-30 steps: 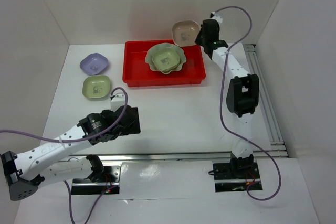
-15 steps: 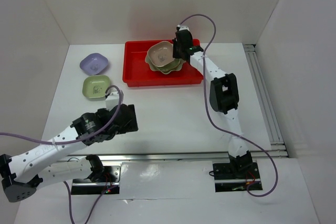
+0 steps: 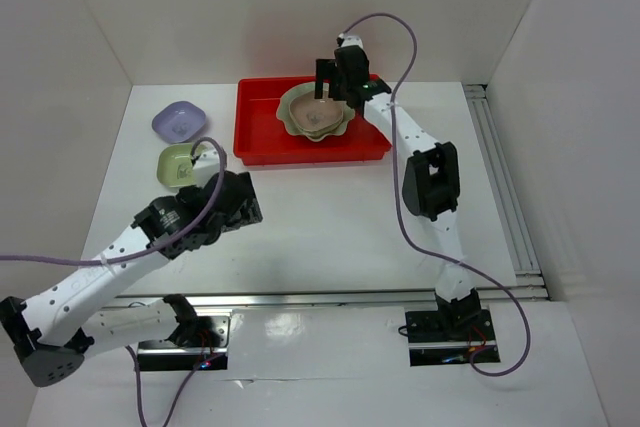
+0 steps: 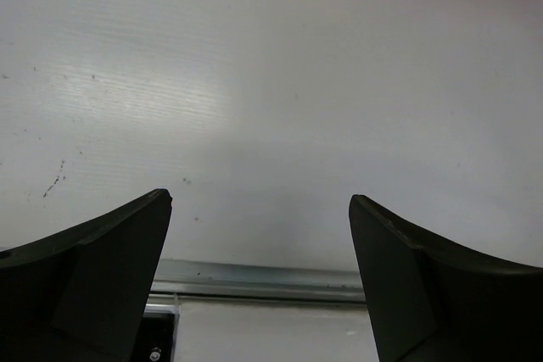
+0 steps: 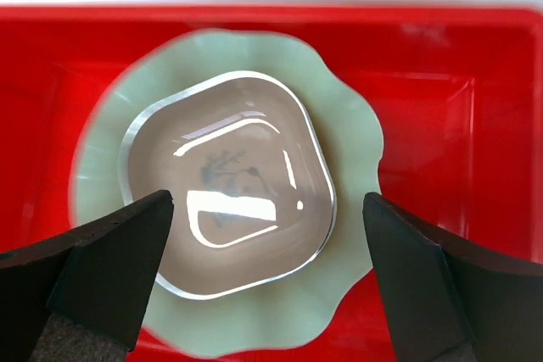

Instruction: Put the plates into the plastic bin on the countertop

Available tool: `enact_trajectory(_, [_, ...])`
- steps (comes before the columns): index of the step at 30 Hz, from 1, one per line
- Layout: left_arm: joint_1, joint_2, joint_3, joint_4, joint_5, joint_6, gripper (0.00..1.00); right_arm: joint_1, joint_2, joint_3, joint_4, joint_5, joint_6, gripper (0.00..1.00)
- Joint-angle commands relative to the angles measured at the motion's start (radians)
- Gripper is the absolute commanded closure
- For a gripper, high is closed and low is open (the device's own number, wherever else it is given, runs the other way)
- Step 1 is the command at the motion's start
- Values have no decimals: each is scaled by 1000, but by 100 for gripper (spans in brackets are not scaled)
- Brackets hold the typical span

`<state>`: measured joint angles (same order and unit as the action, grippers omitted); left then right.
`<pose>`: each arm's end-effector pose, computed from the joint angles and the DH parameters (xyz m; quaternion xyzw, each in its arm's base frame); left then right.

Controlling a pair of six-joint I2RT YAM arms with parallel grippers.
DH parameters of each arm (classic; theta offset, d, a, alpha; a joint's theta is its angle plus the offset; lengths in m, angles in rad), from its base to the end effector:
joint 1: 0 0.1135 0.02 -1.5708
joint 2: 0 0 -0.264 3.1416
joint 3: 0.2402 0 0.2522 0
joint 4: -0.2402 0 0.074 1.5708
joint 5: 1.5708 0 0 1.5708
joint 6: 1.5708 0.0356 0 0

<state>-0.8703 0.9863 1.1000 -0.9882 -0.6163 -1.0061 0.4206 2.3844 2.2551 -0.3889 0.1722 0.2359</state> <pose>0.1298 -0.1221 0.3420 -0.1640 0.8866 -0.0936 0.4221 0.5112 0.2220 0.2687 -0.0364 0.8618 0.0910 0.4977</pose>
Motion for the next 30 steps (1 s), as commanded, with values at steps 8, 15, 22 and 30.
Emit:
enact_trajectory(8, [730,268,133,320,387,357,1,32,-772,-590,106,4,79,0])
enact_trajectory(15, [1031,581,215,491,802,489,3,96,-1203,-1083,275,-183,125,0])
enact_trajectory(22, [963,750,346,560,753,572,4,152,-1235,-1132,228,-168,103,0])
enact_trajectory(30, [929,917,313,579,635,566,3,161,-1291,-1181,237,-168,72,0])
